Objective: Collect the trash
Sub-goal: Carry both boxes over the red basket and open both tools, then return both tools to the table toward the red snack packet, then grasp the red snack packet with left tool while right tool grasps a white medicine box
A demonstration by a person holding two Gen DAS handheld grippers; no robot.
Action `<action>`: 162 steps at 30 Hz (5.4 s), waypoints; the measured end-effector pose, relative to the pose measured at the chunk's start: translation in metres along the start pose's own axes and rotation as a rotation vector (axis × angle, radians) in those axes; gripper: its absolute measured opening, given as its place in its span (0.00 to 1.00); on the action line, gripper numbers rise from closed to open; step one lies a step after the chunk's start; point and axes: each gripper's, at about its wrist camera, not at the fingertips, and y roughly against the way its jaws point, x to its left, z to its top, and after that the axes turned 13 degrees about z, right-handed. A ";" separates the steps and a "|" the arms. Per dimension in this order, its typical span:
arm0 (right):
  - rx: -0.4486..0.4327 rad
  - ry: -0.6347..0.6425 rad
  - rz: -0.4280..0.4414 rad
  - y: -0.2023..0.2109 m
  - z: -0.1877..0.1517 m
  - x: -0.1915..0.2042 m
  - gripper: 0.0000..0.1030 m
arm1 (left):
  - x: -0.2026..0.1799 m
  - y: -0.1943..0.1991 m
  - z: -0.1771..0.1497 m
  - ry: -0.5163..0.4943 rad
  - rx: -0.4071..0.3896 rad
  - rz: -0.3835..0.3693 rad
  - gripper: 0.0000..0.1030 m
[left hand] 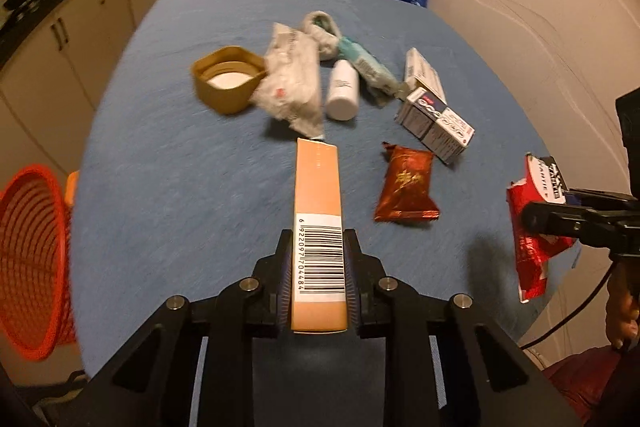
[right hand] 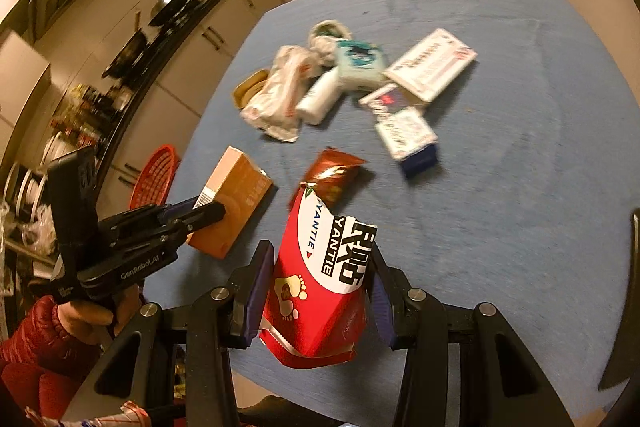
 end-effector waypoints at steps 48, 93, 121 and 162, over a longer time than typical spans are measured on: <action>0.191 0.409 0.038 -0.171 0.059 0.216 0.48 | 0.221 0.091 -0.047 0.390 -0.159 0.217 0.22; 0.082 0.473 -0.163 -0.246 0.097 0.267 0.73 | 0.286 0.074 -0.049 0.393 -0.160 0.384 0.68; 0.008 0.233 -0.220 -0.077 0.023 0.103 0.73 | 0.136 0.063 -0.038 0.259 -0.089 0.336 0.69; 0.078 0.170 -0.294 -0.020 0.045 -0.056 0.38 | -0.063 -0.007 0.033 -0.006 0.039 0.083 0.72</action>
